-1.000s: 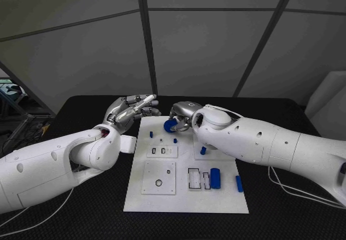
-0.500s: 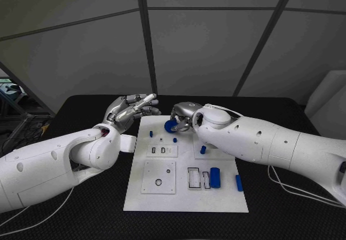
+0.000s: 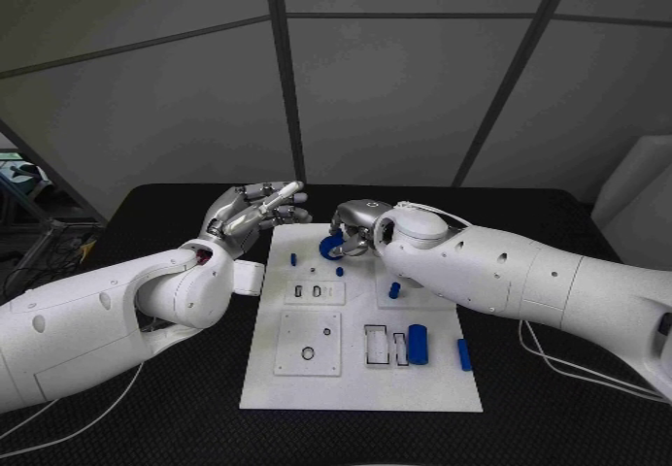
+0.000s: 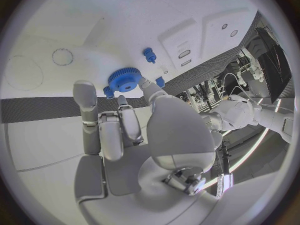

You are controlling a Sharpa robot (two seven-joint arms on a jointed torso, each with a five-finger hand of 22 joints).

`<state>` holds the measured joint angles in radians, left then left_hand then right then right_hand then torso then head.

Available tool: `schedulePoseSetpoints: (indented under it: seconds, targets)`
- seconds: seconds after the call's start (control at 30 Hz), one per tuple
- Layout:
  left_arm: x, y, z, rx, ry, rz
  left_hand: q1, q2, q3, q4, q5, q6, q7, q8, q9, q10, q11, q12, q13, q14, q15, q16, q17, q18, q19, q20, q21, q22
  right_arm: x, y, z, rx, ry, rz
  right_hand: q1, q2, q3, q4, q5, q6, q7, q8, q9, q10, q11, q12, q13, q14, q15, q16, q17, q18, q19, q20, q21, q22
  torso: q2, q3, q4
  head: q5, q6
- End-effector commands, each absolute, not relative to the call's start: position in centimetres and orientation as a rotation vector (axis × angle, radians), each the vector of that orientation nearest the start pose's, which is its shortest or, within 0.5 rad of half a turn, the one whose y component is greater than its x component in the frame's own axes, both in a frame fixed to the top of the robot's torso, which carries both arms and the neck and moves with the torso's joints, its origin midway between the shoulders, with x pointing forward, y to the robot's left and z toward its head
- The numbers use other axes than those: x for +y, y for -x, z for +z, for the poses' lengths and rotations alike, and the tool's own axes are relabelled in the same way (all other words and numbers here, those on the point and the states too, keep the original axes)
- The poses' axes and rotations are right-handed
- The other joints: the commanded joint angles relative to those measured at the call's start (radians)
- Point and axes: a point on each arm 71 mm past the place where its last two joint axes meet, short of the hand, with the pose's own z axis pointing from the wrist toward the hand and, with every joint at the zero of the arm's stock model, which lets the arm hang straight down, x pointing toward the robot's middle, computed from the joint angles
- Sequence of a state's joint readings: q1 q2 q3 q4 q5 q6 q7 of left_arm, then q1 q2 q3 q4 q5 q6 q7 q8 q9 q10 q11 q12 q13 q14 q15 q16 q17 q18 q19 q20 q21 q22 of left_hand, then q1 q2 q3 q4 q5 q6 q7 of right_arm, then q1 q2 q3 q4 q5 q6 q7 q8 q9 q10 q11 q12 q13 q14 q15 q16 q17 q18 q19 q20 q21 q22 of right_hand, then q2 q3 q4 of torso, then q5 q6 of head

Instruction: Assemble the parts on the task board

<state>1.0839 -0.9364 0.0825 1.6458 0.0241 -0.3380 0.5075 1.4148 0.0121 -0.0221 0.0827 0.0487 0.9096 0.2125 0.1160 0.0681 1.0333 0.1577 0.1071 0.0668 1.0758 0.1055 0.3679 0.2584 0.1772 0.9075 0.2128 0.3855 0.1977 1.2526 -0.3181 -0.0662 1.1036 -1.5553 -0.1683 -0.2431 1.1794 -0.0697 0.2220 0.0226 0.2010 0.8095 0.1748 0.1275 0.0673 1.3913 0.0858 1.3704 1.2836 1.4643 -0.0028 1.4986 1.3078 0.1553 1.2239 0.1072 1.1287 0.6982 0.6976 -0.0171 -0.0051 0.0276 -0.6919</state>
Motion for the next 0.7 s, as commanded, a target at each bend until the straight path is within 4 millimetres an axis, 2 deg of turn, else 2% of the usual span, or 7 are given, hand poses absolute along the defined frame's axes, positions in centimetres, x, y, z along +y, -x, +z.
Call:
schedulePoseSetpoints:
  seconds: [0.03,0.13,0.27,0.37,0.53,0.6,0.7]
  targets:
    - [22.4,-46.4,-16.9,1.249,1.153,-1.654,0.000,0.008,-0.002,-0.006,-0.002,0.004,0.000,-0.005,0.000,0.006,0.001,-0.006,0.001,0.003,-0.002,-0.004,0.000,0.003,0.003,0.000,-0.005,-0.001,-4.3,-54.1,-18.8,1.723,0.313,0.554,-0.014,0.005,-0.004,0.016,0.025,-0.004,0.000,0.004,0.003,-0.006,-0.001,-0.003,0.002,0.064,0.007,-0.006,0.060,-0.009,-0.003,0.000,-0.005,0.000,0.000,-0.0003,0.0000,0.000,0.000]
    - [22.5,-46.4,-16.9,1.248,1.153,-1.652,0.000,0.008,-0.002,-0.006,-0.002,0.004,0.000,-0.005,0.000,0.006,0.001,-0.006,0.001,0.003,-0.002,-0.004,0.000,0.003,0.003,0.000,-0.005,-0.001,-5.1,-54.1,-18.3,1.656,0.263,0.595,-0.012,0.012,-0.004,0.023,0.065,0.010,-0.001,0.013,0.005,0.006,-0.002,0.009,0.018,0.066,0.006,-0.004,0.066,-0.010,0.002,0.000,0.000,0.008,-0.001,0.0005,-0.0006,0.001,0.002]
    - [22.8,-46.5,-17.0,1.244,1.154,-1.644,0.000,0.008,-0.002,-0.006,-0.002,0.004,0.000,-0.005,0.000,0.006,0.001,-0.006,0.001,0.003,-0.002,-0.004,0.000,0.003,0.003,0.000,-0.005,-0.001,-7.3,-53.8,-17.4,1.566,0.179,0.674,0.001,0.008,-0.003,0.017,0.081,0.010,-0.001,0.013,0.004,0.014,-0.002,0.017,0.028,0.067,0.006,-0.002,0.070,-0.010,0.004,-0.001,0.003,0.011,-0.003,0.0002,-0.0042,0.003,0.003]
    - [23.2,-46.6,-17.1,1.240,1.156,-1.635,-0.001,0.009,-0.003,-0.006,-0.002,0.004,0.001,-0.005,0.000,0.006,0.002,-0.007,0.001,0.003,-0.002,-0.004,-0.001,0.002,0.003,0.000,-0.005,-0.001,-10.0,-53.4,-17.1,1.565,0.111,0.718,0.012,0.005,-0.002,0.010,0.084,0.010,-0.002,0.013,0.003,0.015,-0.003,0.018,0.031,0.066,0.006,-0.003,0.069,-0.010,0.004,-0.001,0.004,0.011,-0.007,-0.0006,-0.0086,0.002,0.006]
    - [23.6,-46.8,-17.2,1.232,1.162,-1.622,-0.001,0.009,-0.003,-0.006,-0.002,0.004,0.001,-0.005,0.000,0.006,0.002,-0.007,0.001,0.003,-0.002,-0.004,-0.001,0.002,0.003,0.000,-0.005,-0.001,-15.4,-53.2,-17.3,1.656,0.017,0.761,0.049,-0.004,0.000,-0.015,0.060,0.029,-0.012,0.022,0.005,0.006,-0.012,0.007,0.018,0.065,-0.001,-0.006,0.062,-0.008,-0.002,-0.006,-0.001,0.002,-0.015,-0.0026,-0.0215,0.004,0.009]
    - [23.8,-46.9,-17.2,1.230,1.164,-1.619,-0.001,0.009,-0.003,-0.006,-0.002,0.004,0.000,-0.005,0.000,0.006,0.002,-0.007,0.001,0.003,-0.002,-0.005,-0.001,0.002,0.003,0.000,-0.005,-0.001,-17.3,-53.2,-17.3,1.672,-0.005,0.771,0.068,-0.004,0.004,-0.026,0.060,0.029,-0.014,0.021,0.004,0.000,-0.014,0.001,0.011,0.063,-0.003,-0.009,0.056,-0.008,-0.004,-0.008,-0.004,-0.002,-0.017,-0.0015,-0.0263,0.004,0.011]
    - [23.9,-47.0,-17.3,1.229,1.165,-1.616,-0.001,0.009,-0.003,-0.006,-0.002,0.004,0.000,-0.005,0.000,0.006,0.002,-0.007,0.001,0.003,-0.002,-0.005,-0.001,0.002,0.003,0.000,-0.005,-0.001,-20.1,-53.3,-17.4,1.689,-0.049,0.772,0.087,-0.008,0.004,-0.040,0.060,0.029,-0.018,0.020,0.003,-0.010,-0.017,-0.011,-0.004,0.057,-0.006,-0.021,0.029,-0.005,-0.012,-0.010,-0.012,-0.017,-0.019,0.0014,-0.0314,-0.004,0.014]
